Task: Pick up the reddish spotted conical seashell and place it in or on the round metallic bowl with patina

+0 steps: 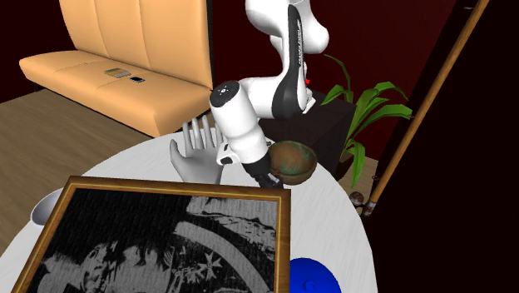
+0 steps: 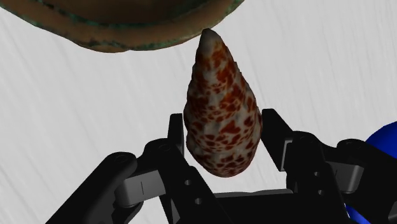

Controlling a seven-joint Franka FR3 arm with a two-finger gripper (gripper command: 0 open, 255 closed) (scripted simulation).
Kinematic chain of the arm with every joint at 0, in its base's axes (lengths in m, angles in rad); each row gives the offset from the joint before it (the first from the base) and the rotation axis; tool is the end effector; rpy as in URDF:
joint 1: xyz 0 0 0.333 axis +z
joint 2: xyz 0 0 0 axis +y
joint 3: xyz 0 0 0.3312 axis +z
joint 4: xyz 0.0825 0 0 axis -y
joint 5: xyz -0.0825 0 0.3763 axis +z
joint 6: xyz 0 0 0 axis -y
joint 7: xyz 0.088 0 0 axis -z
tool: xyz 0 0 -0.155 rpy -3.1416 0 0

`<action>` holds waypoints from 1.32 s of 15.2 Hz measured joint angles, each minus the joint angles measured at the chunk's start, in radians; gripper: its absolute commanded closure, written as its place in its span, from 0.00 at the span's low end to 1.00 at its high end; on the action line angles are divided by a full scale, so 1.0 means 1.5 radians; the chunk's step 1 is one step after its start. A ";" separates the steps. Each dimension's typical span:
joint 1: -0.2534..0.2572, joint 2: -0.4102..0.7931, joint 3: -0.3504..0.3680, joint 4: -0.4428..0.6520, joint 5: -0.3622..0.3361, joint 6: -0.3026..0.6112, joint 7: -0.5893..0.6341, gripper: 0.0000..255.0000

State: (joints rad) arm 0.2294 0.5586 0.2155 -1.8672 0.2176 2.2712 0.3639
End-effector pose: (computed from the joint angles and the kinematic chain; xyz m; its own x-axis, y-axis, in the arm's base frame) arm 0.5561 0.2769 0.1836 0.9663 -0.0706 -0.2476 -0.1166 -0.9774 -0.1765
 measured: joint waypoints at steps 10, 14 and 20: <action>-0.005 -0.066 0.004 0.000 0.003 -0.064 0.013 1.00; -0.007 -0.086 0.005 0.009 0.003 -0.093 0.018 1.00; -0.010 -0.115 0.006 0.022 0.005 -0.134 0.026 1.00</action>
State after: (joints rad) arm 0.2148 0.3858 0.2249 -1.8339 0.2243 2.0701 0.4037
